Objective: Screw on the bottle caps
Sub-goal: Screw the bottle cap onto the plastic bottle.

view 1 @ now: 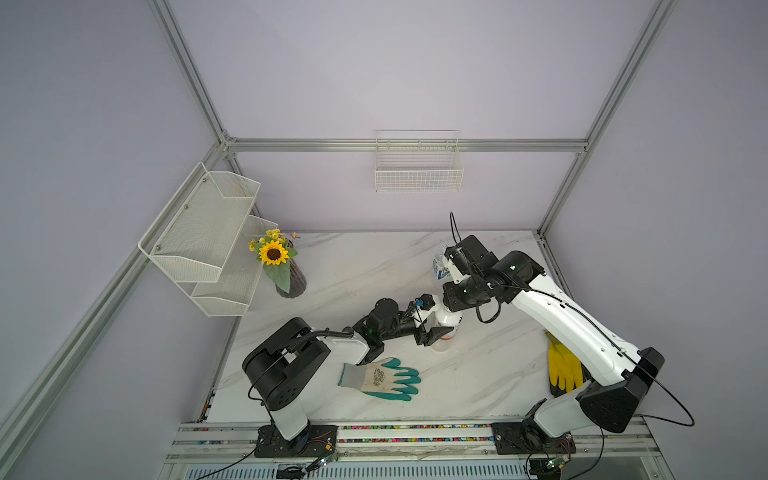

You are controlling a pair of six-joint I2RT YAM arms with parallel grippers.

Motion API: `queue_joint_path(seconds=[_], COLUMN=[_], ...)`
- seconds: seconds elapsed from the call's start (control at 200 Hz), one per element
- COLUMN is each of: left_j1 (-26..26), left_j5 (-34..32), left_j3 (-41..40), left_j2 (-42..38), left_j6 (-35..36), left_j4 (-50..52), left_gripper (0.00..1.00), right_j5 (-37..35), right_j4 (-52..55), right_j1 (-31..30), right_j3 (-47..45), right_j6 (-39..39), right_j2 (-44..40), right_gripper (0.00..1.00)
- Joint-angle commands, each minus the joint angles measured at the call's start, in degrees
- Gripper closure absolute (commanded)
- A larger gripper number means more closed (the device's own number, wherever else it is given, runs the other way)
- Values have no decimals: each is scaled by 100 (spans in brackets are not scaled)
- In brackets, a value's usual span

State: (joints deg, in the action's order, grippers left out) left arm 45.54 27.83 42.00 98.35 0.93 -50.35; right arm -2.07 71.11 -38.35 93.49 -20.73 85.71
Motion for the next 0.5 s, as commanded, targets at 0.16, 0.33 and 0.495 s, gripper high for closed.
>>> queue_joint_path(seconds=[0.16,0.33,0.495], left_j1=[95,104,106], left_j5=[-61,-28,-157], left_j3=[106,91,80], left_j2=[-27,-6,-61], left_j6=[-189,-78,-124], left_j4=[-186,-169,-153], left_gripper=[28,28,28], right_j5=[393,390,484], right_j4=[-7,83,98], right_j1=[-69,-67,-66], right_j3=[-410,-275,-327], right_j6=[-61,-76,15], right_j2=[2,180,151], right_gripper=[66,66,65])
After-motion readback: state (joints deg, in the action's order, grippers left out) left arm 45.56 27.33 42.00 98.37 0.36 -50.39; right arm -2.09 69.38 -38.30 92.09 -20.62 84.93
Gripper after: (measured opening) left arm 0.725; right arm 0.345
